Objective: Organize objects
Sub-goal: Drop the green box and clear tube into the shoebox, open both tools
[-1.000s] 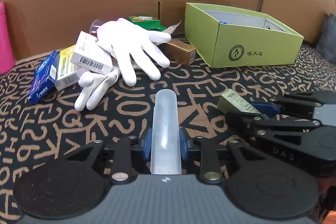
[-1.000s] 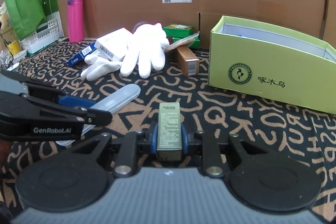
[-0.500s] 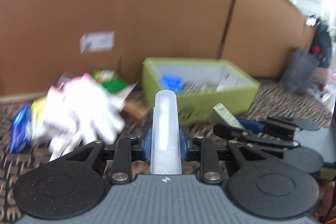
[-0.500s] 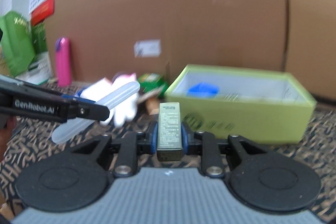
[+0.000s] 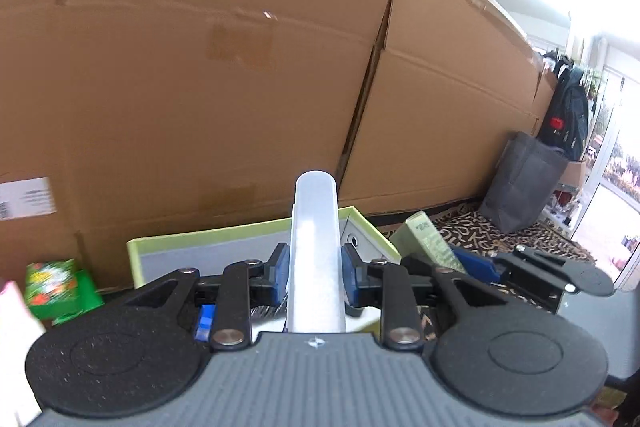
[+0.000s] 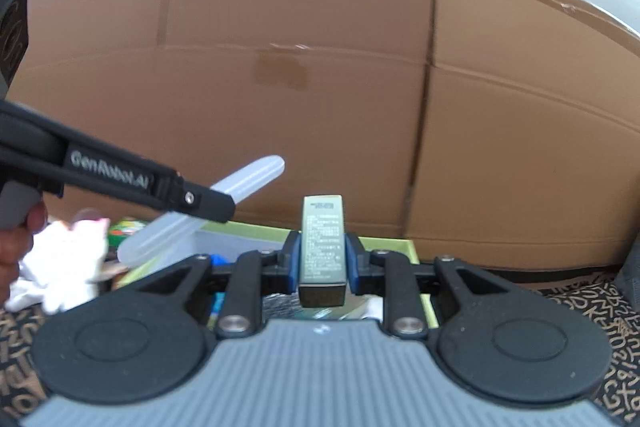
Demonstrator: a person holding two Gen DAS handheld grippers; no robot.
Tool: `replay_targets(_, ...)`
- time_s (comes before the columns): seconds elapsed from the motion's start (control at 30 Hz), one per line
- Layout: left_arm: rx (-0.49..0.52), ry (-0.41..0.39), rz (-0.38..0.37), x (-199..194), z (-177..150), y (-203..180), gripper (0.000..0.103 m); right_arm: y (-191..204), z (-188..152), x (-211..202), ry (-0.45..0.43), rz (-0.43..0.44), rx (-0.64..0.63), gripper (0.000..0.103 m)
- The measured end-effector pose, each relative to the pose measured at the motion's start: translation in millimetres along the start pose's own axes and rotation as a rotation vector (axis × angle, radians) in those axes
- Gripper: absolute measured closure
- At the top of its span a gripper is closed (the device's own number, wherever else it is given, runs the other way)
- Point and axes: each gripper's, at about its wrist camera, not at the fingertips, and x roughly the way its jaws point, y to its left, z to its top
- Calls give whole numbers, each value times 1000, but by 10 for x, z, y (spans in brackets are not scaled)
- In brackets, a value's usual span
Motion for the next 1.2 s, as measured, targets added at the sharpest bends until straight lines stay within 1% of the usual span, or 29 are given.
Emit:
replay_targets(0.1,11,16,16,320,15,-29,74,-139,-5,310,29,-24,7,81)
replay_targets(0.23,8,52,14,662,-13,-14,74,-256,-123,685,95,-24,3,81)
replay_targets(0.37,14,92,11,886,-79,26,74,-317,-305,972,160,-17,11,81)
replay_targets(0.47,12,109,14,1012,-136,65,75,-346,-416,1123,191,-15,21,80)
replay_targets(0.53,-5,112,-1,1076,-156,113,74,-348,-478,1211,203,-8,6,78)
replay_targets(0.57,-16,110,-24,1085,-166,141,62,-347,-494,1243,205,-3,-3,66)
replay_targets(0.6,-27,114,-49,1084,-170,164,50,-343,-515,1246,201,-2,-10,45)
replay_targets(0.63,-42,108,-56,1056,-177,185,25,-345,-529,1227,187,-9,-14,37)
replay_targets(0.67,-53,76,-45,995,-192,180,18,-347,-532,1190,167,-16,-15,26)
replay_targets(0.7,-51,40,-33,912,-212,177,18,-354,-532,1135,146,-18,-11,20)
replay_targets(0.73,-43,19,-26,834,-223,178,17,-367,-535,1059,121,-8,0,17)
replay_targets(0.8,-51,-3,-9,675,-250,196,16,-382,-545,917,80,-5,24,0)
replay_targets(0.87,-69,-17,23,542,-287,189,16,-379,-562,759,43,-11,42,0)
replay_targets(0.97,-115,-42,61,242,-413,212,16,-340,-598,534,32,11,80,0)
replay_targets(1.07,-172,-60,98,-121,-556,260,16,-248,-606,319,23,61,111,0)
replay_targets(1.2,-214,-53,143,-534,-826,297,16,-45,-692,89,30,126,144,0)
